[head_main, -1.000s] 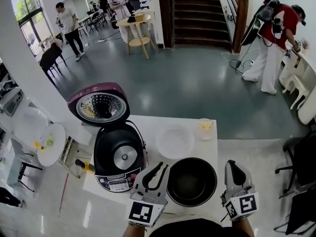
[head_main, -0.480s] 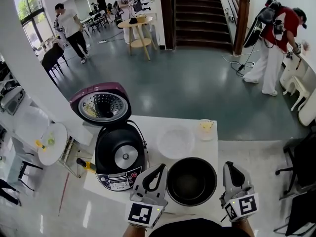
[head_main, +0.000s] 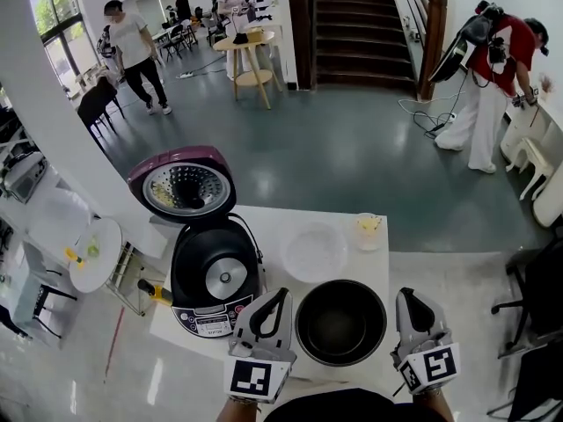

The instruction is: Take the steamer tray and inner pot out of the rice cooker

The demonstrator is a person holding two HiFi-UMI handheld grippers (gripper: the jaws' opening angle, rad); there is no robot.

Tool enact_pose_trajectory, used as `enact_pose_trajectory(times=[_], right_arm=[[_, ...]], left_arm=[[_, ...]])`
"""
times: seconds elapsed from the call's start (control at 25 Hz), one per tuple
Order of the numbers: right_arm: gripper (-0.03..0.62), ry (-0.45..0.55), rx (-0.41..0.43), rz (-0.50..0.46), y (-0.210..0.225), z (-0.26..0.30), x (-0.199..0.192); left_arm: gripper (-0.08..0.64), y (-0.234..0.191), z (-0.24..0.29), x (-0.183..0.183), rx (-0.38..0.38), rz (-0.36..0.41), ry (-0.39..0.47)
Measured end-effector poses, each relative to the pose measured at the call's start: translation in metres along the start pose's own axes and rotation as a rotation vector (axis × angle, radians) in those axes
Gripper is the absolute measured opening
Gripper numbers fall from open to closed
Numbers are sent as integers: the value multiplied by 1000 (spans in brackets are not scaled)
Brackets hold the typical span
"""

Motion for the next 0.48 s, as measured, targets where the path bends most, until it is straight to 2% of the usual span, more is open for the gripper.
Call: enact_pose_trajectory(times=[0.48], right_arm=[[2,-10,14,0,2,3,-3]], left_arm=[[-2,-2,1,-4,26,0,-21]])
Point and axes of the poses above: the fingertips, and each gripper's own axes: z forward along the fingers, y to its right, x out of its top, the point moved 9 cm from there along -z, backward along the fingers, and after that the axes turned 7 degrees about -z, right-handed, at the moved point
